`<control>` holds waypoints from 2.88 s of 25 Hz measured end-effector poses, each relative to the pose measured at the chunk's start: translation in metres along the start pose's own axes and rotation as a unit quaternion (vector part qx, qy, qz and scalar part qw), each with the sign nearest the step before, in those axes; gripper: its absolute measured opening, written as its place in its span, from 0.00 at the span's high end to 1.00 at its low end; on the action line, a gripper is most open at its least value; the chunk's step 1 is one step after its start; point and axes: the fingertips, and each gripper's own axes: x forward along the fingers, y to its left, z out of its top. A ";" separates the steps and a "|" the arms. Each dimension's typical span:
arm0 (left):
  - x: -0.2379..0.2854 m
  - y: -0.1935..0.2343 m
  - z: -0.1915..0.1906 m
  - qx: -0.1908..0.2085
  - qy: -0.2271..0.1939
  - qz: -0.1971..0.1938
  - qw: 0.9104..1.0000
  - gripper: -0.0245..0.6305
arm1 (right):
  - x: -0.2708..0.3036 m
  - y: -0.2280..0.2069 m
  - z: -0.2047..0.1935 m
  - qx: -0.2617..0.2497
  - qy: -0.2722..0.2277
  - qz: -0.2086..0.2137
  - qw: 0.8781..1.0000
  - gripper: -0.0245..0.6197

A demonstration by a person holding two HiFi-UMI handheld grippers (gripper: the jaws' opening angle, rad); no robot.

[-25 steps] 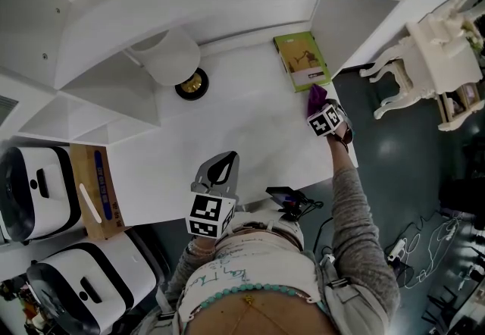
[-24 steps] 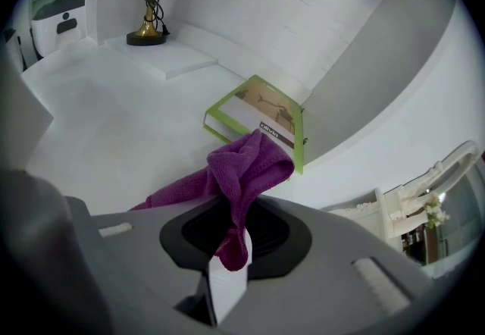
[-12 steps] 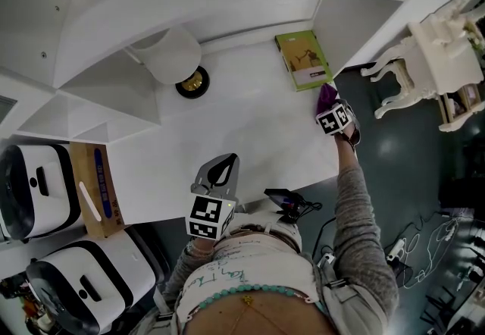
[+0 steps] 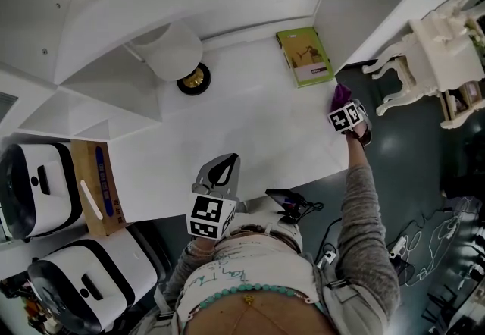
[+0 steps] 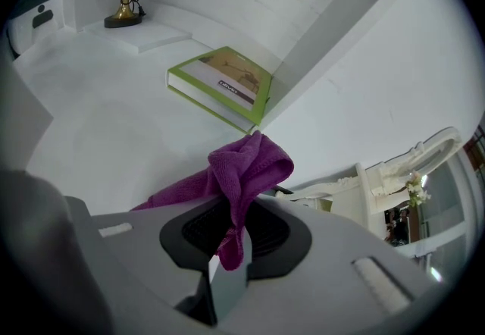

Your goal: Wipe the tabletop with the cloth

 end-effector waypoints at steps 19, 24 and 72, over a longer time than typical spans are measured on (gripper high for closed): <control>-0.006 -0.015 -0.002 0.000 -0.010 -0.010 1.000 0.96 | -0.021 -0.015 -0.035 -0.064 0.034 0.017 0.997 0.84; -0.017 -0.008 -0.008 -0.008 -0.010 0.007 1.000 0.96 | -0.014 0.008 -0.033 -0.078 0.047 0.035 0.995 0.84; -0.060 -0.009 -0.017 -0.003 -0.044 0.036 0.998 0.96 | -0.036 0.101 -0.005 -0.031 0.063 0.119 0.990 0.84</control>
